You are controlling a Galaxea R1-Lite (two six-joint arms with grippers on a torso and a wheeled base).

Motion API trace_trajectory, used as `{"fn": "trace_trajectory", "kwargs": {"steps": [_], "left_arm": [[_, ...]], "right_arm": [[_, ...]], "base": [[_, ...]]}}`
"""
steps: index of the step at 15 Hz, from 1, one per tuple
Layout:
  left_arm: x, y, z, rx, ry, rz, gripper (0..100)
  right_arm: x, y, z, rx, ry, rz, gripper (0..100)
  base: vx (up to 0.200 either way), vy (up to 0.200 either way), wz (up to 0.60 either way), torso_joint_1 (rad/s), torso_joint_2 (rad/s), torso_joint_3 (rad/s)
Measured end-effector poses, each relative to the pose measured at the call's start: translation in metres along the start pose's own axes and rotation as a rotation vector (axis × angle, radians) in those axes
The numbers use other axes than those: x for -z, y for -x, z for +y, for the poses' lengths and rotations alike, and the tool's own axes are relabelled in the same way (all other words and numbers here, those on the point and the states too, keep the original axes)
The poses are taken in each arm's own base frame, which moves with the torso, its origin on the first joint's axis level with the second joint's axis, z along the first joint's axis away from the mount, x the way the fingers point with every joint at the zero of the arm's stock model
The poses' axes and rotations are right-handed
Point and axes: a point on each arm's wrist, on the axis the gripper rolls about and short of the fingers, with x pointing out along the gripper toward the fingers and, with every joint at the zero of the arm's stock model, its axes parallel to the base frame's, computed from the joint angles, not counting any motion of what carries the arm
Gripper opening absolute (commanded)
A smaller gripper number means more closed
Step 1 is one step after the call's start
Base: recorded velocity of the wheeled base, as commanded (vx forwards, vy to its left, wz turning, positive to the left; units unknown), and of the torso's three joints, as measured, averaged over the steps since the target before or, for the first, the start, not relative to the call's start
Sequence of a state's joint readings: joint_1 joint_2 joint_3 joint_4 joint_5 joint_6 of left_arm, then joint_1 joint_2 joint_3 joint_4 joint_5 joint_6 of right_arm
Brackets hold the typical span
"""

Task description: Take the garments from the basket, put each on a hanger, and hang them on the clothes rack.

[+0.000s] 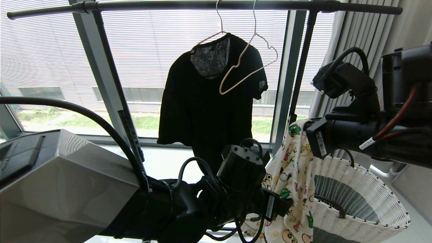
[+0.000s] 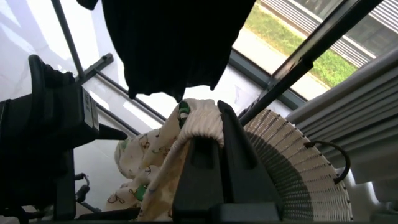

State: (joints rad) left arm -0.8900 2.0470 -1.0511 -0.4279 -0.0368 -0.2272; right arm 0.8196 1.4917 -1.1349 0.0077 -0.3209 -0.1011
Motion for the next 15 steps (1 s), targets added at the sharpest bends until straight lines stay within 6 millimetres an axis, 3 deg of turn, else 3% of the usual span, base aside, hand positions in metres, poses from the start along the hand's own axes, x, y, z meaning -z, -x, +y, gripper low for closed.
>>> {"fn": "trace_trajectory", "kwargs": {"steps": [9, 12, 15], "left_arm": [[0.008, 0.020, -0.018, 0.188, -0.023, 0.050, 100], [0.009, 0.021, -0.017, 0.151, -0.020, 0.044, 100], [0.008, 0.007, -0.003, 0.012, -0.003, 0.022, 100]], "right_arm": [[-0.002, 0.002, 0.011, -0.039, 0.015, -0.010, 0], [-0.003, 0.004, 0.013, -0.047, 0.016, -0.016, 0], [-0.004, 0.004, 0.014, -0.052, 0.016, -0.022, 0]], "base": [[0.000, 0.000, 0.00, 0.000, 0.00, 0.000], [0.000, 0.000, 0.00, 0.000, 0.00, 0.000], [0.000, 0.000, 0.00, 0.000, 0.00, 0.000]]}}
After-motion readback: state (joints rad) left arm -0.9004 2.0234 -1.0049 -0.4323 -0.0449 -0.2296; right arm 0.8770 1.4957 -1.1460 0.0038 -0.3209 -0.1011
